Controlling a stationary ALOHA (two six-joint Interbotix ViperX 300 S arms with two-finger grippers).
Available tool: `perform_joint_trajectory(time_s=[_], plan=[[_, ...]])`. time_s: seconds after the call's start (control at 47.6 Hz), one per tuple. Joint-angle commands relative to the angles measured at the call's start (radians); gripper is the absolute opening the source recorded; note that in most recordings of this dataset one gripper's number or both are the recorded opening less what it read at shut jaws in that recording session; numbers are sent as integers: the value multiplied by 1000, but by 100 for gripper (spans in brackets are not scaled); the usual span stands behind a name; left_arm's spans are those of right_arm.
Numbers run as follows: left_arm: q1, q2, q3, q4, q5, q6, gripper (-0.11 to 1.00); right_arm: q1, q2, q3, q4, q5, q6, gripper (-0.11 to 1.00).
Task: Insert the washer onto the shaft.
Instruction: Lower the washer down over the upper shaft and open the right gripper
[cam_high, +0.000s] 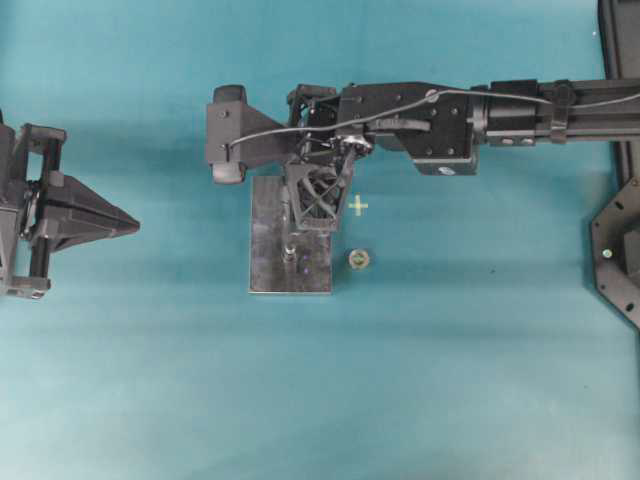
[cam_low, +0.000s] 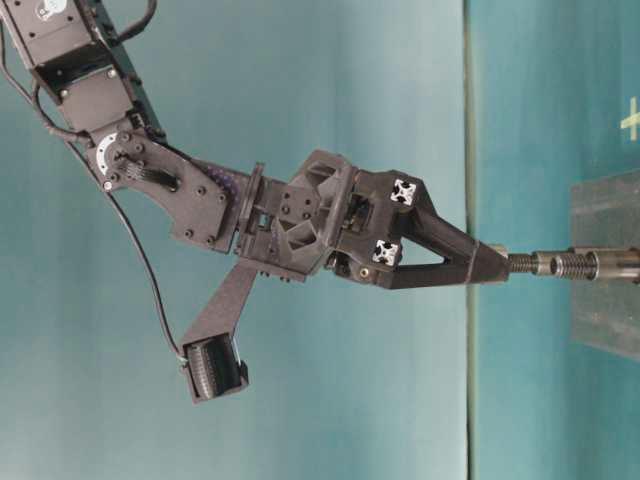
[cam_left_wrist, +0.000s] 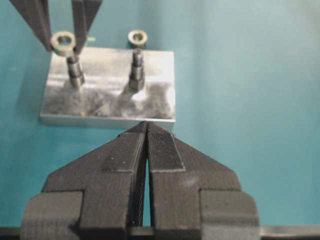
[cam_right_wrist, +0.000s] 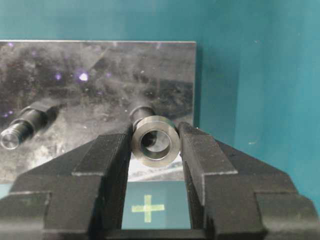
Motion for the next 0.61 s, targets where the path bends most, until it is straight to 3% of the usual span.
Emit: perform_joint_trajectory(time_s=[0.0, 0.588], plan=[[-2, 2, -11, 2, -8, 0, 0, -3, -17, -23, -2, 0, -11, 34], [-2, 2, -11, 2, -9, -2, 0, -2, -8, -28, 20, 20, -9, 34]])
